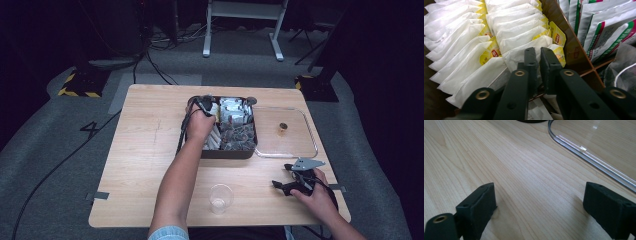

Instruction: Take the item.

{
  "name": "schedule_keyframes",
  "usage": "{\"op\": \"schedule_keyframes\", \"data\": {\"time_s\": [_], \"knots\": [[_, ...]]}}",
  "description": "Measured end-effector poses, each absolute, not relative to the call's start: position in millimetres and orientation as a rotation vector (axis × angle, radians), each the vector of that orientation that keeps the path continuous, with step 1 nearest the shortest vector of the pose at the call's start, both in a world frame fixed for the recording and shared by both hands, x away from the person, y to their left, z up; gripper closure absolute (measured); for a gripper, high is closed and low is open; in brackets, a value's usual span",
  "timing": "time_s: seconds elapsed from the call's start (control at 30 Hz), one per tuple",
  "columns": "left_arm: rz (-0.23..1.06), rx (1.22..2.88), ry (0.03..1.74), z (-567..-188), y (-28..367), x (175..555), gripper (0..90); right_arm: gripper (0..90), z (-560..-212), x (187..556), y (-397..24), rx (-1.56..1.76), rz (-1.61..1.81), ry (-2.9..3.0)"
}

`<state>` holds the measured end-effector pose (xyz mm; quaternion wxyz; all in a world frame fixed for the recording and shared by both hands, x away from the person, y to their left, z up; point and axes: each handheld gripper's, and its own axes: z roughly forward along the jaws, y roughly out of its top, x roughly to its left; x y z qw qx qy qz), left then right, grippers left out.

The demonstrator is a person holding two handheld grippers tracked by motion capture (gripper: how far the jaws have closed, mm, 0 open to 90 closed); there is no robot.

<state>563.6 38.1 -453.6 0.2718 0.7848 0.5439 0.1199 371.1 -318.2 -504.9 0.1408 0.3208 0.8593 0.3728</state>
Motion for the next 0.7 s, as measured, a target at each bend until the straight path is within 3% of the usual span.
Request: {"op": "schedule_keyframes", "data": {"time_s": [0.17,0.7], "knots": [[0.335,2.142,1.452,-452,36,563,89.8,11.4,-505,371,-318,0.925,1.077,2.482],[0.393,2.079,1.373,-419,42,558,90.0,11.4,-505,371,-319,0.924,1.079,2.485]]}}
